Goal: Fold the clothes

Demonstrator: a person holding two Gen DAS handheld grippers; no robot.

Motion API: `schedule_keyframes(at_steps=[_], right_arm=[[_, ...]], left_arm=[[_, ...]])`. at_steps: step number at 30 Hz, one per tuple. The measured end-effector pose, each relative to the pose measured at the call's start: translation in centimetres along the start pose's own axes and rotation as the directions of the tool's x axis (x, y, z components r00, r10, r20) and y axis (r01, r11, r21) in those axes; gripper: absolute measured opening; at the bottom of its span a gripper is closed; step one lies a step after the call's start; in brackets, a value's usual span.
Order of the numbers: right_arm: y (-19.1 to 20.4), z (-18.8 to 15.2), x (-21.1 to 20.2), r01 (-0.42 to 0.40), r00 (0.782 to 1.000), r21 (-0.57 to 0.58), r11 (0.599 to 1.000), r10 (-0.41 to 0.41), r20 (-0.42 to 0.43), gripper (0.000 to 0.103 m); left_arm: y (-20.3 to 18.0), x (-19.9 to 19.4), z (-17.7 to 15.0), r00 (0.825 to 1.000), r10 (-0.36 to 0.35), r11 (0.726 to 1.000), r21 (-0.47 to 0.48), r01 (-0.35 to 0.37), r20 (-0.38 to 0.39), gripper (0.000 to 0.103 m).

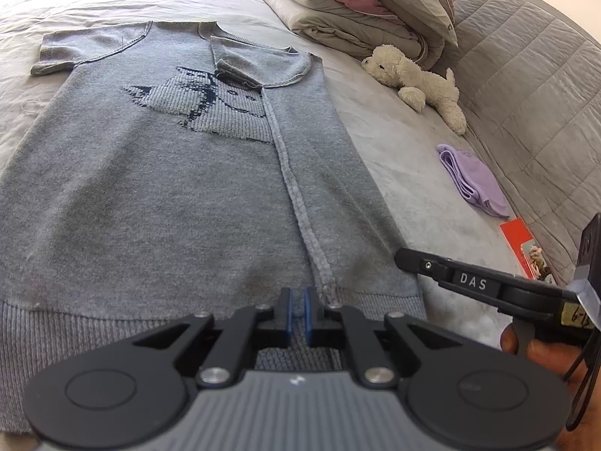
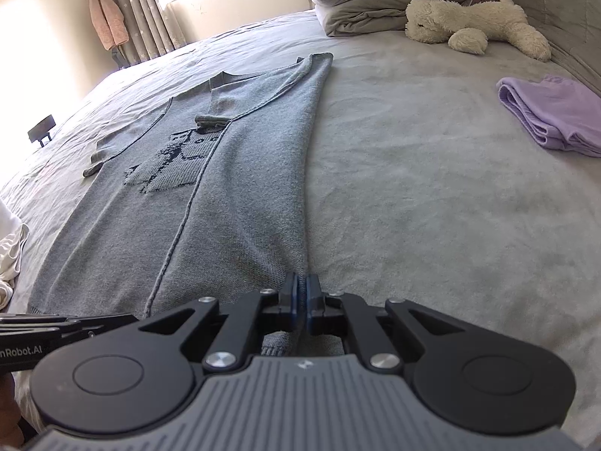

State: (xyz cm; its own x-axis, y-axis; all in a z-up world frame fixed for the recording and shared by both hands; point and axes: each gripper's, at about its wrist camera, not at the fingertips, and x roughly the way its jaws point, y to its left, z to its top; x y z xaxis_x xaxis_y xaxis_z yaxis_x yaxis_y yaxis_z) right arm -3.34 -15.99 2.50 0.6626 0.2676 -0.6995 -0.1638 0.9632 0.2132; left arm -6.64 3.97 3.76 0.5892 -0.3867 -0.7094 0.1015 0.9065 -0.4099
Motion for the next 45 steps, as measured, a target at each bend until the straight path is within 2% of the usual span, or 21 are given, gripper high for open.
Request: schedule_keyframes(at_steps=[2,4,7,10,14,15,17,18,20,23,27,33,34,35,37,38,40,42,43,44,45], right_arm=[[0.1,0.2,-0.1,-0.003,1.0,0.001,1.0,0.003,0.01,0.018],[0.1,0.6,0.0,-0.004,1.0,0.01,1.0,0.004,0.023,0.025],[0.0,1.5,0.4,-0.004,0.999,0.027,1.0,0.002,0.044,0.053],[0.4,2.6,1.2,-0.011,0.999,0.012,1.0,0.01,0.042,0.056],[1.0,3.0,2.8,0.015,1.0,-0.042,0.999,-0.014,0.027,0.055],[1.0,2.8,3.2,0.024,1.0,-0.056,0.998,-0.023,0.02,0.051],[1.1,2.4,3.8,0.036,0.999,-0.077,0.996,-0.035,0.011,0.016],[1.0,2.3,3.7,0.025,1.0,-0.069,0.997,-0.024,0.011,0.009],[0.8,2.4,3.2,0.02,1.0,-0.055,0.998,-0.019,0.016,0.004],[0.4,2.7,2.5,0.017,1.0,-0.038,0.999,-0.016,0.025,0.003],[-0.7,3.1,2.1,-0.005,1.0,0.01,1.0,0.005,0.024,0.003],[0.0,2.8,2.7,-0.006,1.0,-0.029,1.0,0.006,0.012,0.007],[0.1,2.8,2.5,-0.009,1.0,-0.033,0.999,0.009,0.019,0.015],[0.1,2.8,2.2,-0.01,1.0,-0.035,0.999,0.011,0.029,0.018],[0.3,2.8,1.7,-0.011,0.999,-0.039,0.999,0.013,0.048,0.023],[0.4,2.8,1.5,-0.012,0.998,-0.04,0.999,0.014,0.057,0.037],[0.6,2.7,1.3,-0.012,0.998,-0.048,0.999,0.015,0.066,0.052],[0.9,2.5,1.7,-0.01,0.999,-0.074,0.997,0.013,0.048,0.052],[1.1,2.4,2.1,-0.004,0.999,-0.094,0.996,0.007,0.034,0.042],[1.2,2.3,2.3,0.01,1.0,-0.105,0.994,-0.007,0.028,0.014],[1.1,2.3,2.4,0.024,0.999,-0.106,0.994,-0.022,0.025,0.006]], left_arm=[[0.0,-0.2,0.0,1.0,-0.003,1.0,0.0,0.003,-0.001,0.006],[0.0,-0.2,0.0,1.0,-0.003,1.0,-0.007,0.003,-0.007,0.007],[-0.1,0.1,-0.1,1.0,0.013,1.0,0.0,-0.013,-0.011,0.007],[-0.1,0.3,-0.2,1.0,0.018,1.0,-0.002,-0.018,-0.011,0.007],[-0.1,0.4,-0.2,1.0,0.02,1.0,0.004,-0.02,-0.008,0.007],[-0.1,0.4,-0.2,1.0,0.02,1.0,0.003,-0.019,-0.009,0.007],[0.0,0.4,-0.3,1.0,0.017,1.0,0.002,-0.017,-0.01,0.007],[0.0,0.4,-0.2,1.0,0.016,1.0,0.002,-0.016,-0.011,0.007],[0.0,0.3,-0.2,1.0,0.015,1.0,0.001,-0.015,-0.012,0.007],[0.0,0.3,-0.3,1.0,0.012,1.0,0.004,-0.012,-0.014,0.007],[-0.2,0.3,-0.3,1.0,0.005,1.0,0.012,-0.005,-0.016,0.007],[-0.2,0.3,-0.3,1.0,0.004,1.0,0.008,-0.004,-0.021,0.007],[-0.2,0.2,-0.3,1.0,0.004,1.0,0.008,-0.004,-0.019,0.007],[-0.2,0.1,-0.3,1.0,0.004,1.0,0.01,-0.004,-0.017,0.007],[-0.2,0.0,-0.2,1.0,0.002,1.0,0.015,-0.002,-0.015,0.017],[-0.3,-0.2,-0.2,1.0,0.0,1.0,0.017,0.0,-0.012,0.025],[-0.5,-0.4,-0.1,1.0,0.0,1.0,0.028,0.0,0.003,0.034],[-0.9,-0.7,0.0,1.0,0.003,0.999,0.053,-0.004,0.023,0.04],[-0.9,-0.8,0.0,1.0,0.006,0.998,0.061,-0.008,0.03,0.04],[-1.0,-0.8,0.1,0.999,0.008,0.998,0.068,-0.011,0.035,0.042],[-1.0,-0.8,0.1,0.999,0.008,0.998,0.069,-0.011,0.035,0.042]])
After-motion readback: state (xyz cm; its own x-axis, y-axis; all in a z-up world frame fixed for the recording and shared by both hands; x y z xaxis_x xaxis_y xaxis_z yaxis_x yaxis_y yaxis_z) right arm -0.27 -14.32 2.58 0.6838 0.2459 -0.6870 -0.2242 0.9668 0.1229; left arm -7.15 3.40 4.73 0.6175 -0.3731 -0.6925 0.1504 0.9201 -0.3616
